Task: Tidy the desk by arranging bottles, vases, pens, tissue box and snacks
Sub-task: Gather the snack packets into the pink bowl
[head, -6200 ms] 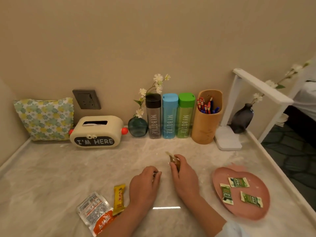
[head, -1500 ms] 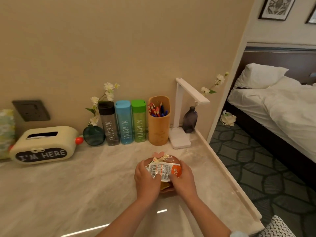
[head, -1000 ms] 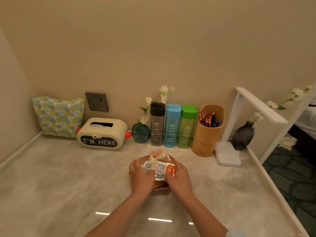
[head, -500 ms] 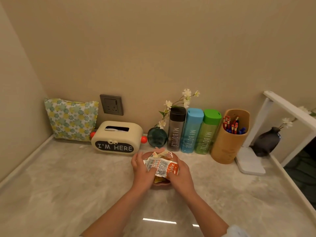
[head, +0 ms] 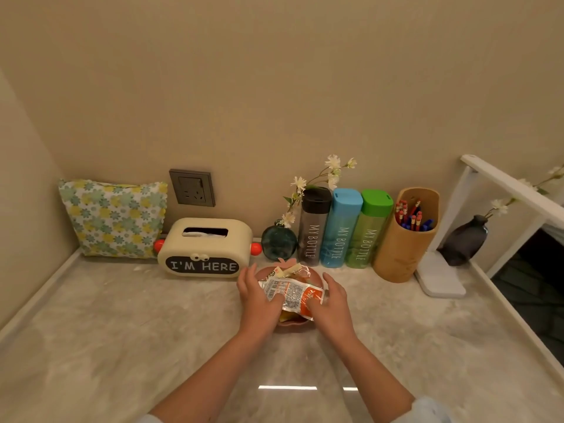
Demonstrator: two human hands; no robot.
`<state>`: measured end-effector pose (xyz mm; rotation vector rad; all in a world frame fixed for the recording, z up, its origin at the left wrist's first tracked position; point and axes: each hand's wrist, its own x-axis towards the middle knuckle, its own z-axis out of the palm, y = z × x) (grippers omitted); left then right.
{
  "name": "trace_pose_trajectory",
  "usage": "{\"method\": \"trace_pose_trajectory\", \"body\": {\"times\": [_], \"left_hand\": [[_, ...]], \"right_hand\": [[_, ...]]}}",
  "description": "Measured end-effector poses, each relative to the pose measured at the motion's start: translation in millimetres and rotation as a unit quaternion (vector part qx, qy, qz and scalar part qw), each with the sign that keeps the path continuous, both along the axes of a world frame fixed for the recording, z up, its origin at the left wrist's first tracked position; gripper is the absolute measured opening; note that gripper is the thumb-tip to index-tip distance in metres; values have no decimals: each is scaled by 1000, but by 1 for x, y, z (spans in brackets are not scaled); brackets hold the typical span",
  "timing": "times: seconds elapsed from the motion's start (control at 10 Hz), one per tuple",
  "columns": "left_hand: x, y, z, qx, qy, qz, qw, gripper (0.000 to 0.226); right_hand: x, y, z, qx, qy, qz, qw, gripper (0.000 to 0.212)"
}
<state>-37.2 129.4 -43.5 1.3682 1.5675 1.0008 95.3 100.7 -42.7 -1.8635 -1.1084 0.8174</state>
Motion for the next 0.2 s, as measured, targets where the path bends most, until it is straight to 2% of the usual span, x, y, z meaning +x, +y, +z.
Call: {"method": "trace_pose_trajectory", "body": {"times": [0.2], "left_hand": [[-1,-16,16,24,3,35,999,77]], "right_hand": [[11,-16,8,16,-5,-12,1000,60]]}}
